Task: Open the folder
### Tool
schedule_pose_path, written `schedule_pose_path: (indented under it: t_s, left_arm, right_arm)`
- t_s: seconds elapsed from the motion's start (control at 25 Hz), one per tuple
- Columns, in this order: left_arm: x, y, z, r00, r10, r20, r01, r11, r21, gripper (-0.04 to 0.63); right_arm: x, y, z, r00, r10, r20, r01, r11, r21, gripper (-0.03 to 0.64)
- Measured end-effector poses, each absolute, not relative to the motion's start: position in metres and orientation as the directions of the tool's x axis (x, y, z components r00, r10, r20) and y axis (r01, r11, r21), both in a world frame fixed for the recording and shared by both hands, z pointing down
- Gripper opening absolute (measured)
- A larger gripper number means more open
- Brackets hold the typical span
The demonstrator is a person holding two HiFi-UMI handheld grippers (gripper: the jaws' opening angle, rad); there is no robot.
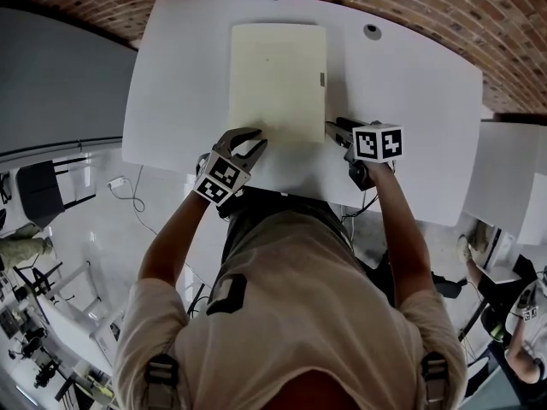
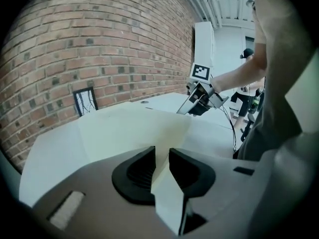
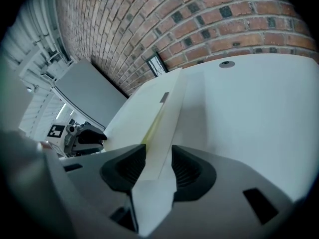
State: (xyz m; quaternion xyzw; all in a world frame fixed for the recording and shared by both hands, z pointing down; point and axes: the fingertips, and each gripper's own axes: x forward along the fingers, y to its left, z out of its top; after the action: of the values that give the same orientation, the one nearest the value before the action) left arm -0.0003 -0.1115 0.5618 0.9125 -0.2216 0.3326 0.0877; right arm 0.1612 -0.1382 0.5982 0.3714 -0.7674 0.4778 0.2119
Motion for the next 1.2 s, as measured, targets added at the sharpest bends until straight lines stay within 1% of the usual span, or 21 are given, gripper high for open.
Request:
schedule_pose_path:
  t_s: [0.2,0.28,0.4,0.44,0.52,0.6,0.72,0.76,0.8,0.84,0.92,1.04,1.08,1.16,1.2]
  left_arm:
    - [0.000,-0.112,0.554,0.701,-0.357,0.617,-0.465,-0.885,0.017,0.078]
    - [0.000,-0.112,0.550,0.711,-0.362,0.603,-0.476,-0.879,0.034,0.078]
    - [-0.004,-0.112,0.548,0.721,-0.380,0.579,-0.521,-0.849,0.091,0.056]
    - [-0.006,-0.113,0.549,0.717,-0.394,0.575,-0.540,-0.836,0.101,0.002]
    - [-0.007,-0.113,0.550,0.703,-0.405,0.585,-0.541,-0.838,0.070,0.002]
    - [-0.003,-0.109,0.547,0.689,-0.407,0.600,-0.493,-0.870,-0.024,0.003]
    - [-0.007,-0.112,0.542,0.644,-0.448,0.621,-0.409,-0.887,-0.216,0.017]
    - [-0.010,-0.113,0.546,0.617,-0.450,0.645,-0.355,-0.891,-0.283,0.089]
    - [-0.013,-0.114,0.551,0.585,-0.443,0.679,-0.285,-0.896,-0.340,0.220]
    - [-0.016,-0.114,0.558,0.552,-0.432,0.713,-0.212,-0.900,-0.381,0.245]
    - [-0.021,-0.114,0.566,0.507,-0.422,0.751,-0.110,-0.896,-0.430,0.247]
    - [-0.022,-0.123,0.567,0.489,-0.445,0.750,-0.084,-0.880,-0.467,0.231]
    - [-0.021,-0.125,0.567,0.488,-0.445,0.751,-0.077,-0.879,-0.471,0.201]
    - [-0.017,-0.124,0.568,0.489,-0.433,0.757,-0.049,-0.880,-0.472,0.188]
    - [-0.016,-0.122,0.570,0.491,-0.427,0.759,-0.033,-0.880,-0.474,0.169]
  right_arm:
    - [0.161,-0.141,0.598,-0.645,-0.363,0.672,-0.763,0.267,-0.588,0.130]
    - [0.162,-0.140,0.598,-0.626,-0.359,0.692,-0.780,0.291,-0.554,0.137]
    - [0.160,-0.140,0.598,-0.594,-0.351,0.724,-0.800,0.345,-0.490,0.137]
    - [0.159,-0.140,0.599,-0.593,-0.344,0.728,-0.800,0.355,-0.484,0.138]
    - [0.158,-0.139,0.600,-0.598,-0.332,0.730,-0.795,0.360,-0.487,0.143]
    - [0.160,-0.139,0.601,-0.598,-0.329,0.731,-0.795,0.359,-0.489,0.163]
    - [0.161,-0.140,0.602,-0.598,-0.324,0.733,-0.794,0.363,-0.488,0.164]
    - [0.161,-0.140,0.602,-0.598,-0.322,0.734,-0.793,0.367,-0.486,0.164]
    - [0.160,-0.141,0.601,-0.599,-0.320,0.735,-0.793,0.369,-0.485,0.164]
    - [0.160,-0.141,0.601,-0.599,-0.317,0.735,-0.792,0.368,-0.487,0.164]
    - [0.160,-0.140,0.602,-0.602,-0.314,0.734,-0.791,0.364,-0.492,0.167]
    - [0.159,-0.141,0.602,-0.604,-0.312,0.734,-0.789,0.367,-0.493,0.167]
    - [0.159,-0.141,0.602,-0.604,-0.311,0.734,-0.788,0.368,-0.493,0.168]
    - [0.159,-0.141,0.602,-0.604,-0.309,0.735,-0.788,0.372,-0.491,0.167]
    - [0.159,-0.141,0.602,-0.603,-0.308,0.736,-0.788,0.375,-0.489,0.167]
